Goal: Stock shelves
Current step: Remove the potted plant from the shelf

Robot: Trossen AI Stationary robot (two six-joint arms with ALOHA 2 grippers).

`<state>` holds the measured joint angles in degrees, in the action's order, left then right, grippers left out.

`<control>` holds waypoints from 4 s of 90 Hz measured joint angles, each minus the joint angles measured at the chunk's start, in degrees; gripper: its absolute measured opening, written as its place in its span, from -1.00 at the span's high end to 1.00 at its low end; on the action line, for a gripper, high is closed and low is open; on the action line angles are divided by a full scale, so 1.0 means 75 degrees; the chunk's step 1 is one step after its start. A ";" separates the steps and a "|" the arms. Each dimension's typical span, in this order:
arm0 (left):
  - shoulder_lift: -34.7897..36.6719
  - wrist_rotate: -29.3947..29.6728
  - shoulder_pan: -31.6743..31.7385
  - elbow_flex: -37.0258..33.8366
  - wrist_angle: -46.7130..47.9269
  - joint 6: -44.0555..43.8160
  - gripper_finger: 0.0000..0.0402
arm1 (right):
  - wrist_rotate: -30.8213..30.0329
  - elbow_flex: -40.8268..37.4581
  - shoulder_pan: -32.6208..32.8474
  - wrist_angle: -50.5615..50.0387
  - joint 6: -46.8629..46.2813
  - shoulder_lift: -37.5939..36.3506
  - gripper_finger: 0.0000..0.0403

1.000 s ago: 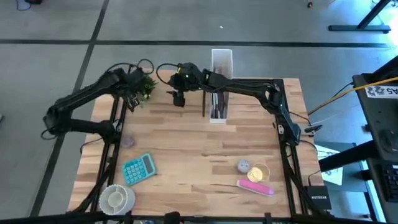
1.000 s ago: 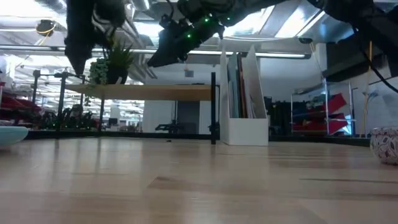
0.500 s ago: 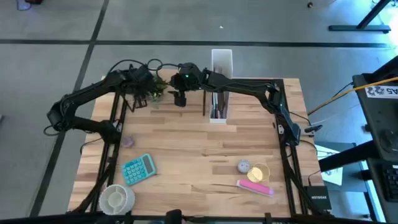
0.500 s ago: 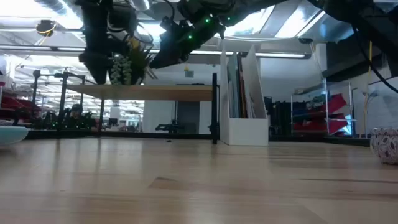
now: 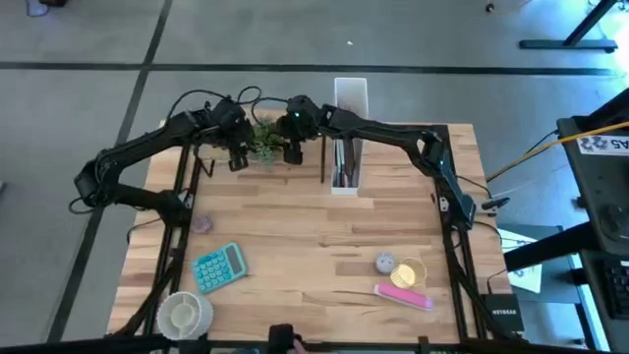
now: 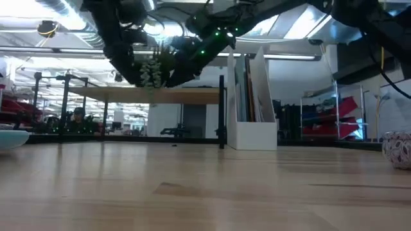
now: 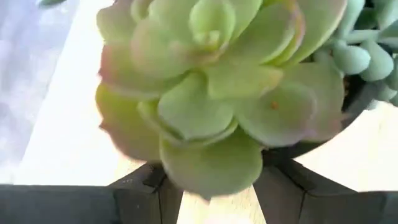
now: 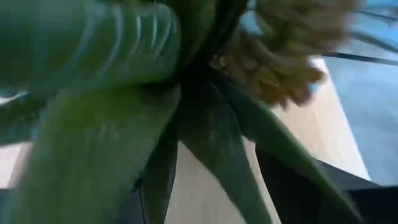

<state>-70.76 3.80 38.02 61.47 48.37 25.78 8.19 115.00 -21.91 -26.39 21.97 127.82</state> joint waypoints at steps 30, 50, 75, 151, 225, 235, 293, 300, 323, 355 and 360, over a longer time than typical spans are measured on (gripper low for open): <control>0.0000 -0.0071 -0.0001 -0.0006 0.0022 -0.0317 0.24 | 0.0127 -0.0009 -0.0006 0.0252 -0.0003 0.0068 -0.03; 0.0000 0.0375 0.0136 -0.0003 0.0546 0.0405 0.24 | 0.0238 -0.0006 0.0040 0.0346 -0.0088 0.0077 -0.03; 0.0020 0.0451 0.0338 0.0000 0.0776 0.0761 0.24 | 0.0520 -0.0006 0.0029 0.0338 -0.0281 0.0077 -0.03; 0.0032 -0.0799 0.0297 0.0000 -0.0066 0.0598 -0.43 | 0.0851 -0.0006 0.0025 0.1071 -0.0488 0.0243 -0.78; 0.0752 0.0145 -0.1918 -0.0003 -0.0309 -0.0564 -0.43 | -0.0360 0.2316 0.0926 -0.2901 -0.0219 0.0164 -0.57; 0.0787 0.0273 -0.2450 -0.0004 -0.0020 -0.1216 -0.43 | -0.0556 0.2323 0.1221 -0.3107 -0.0484 0.0162 -0.57; 0.0539 0.1540 -0.6999 -0.1954 -0.1526 -0.5529 -0.43 | -0.1561 0.0889 0.3502 -0.3242 -0.2145 0.0185 -0.57; 0.0224 0.1702 -0.7454 -0.2394 -0.2426 -0.6010 -0.42 | -0.1565 0.0549 0.3767 -0.3089 -0.2375 0.0185 -0.57; -0.1780 0.2065 -0.8484 -0.2725 -0.5308 -0.6582 -0.40 | -0.1838 -0.0763 0.4686 -0.2871 -0.3502 0.0179 -0.57; -0.4434 0.1625 -0.8635 -0.1363 -0.7713 -0.5411 -0.40 | -0.2394 -0.1518 0.6254 -0.4003 -0.5571 0.0091 -0.57; -0.4724 0.1448 -0.8635 -0.1047 -0.7921 -0.5269 -0.40 | -0.2379 -0.1518 0.6507 -0.4245 -0.5933 0.0085 -0.57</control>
<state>-106.19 14.66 -26.74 53.62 -11.04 -13.74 -9.65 103.61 26.89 -58.23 -22.53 128.46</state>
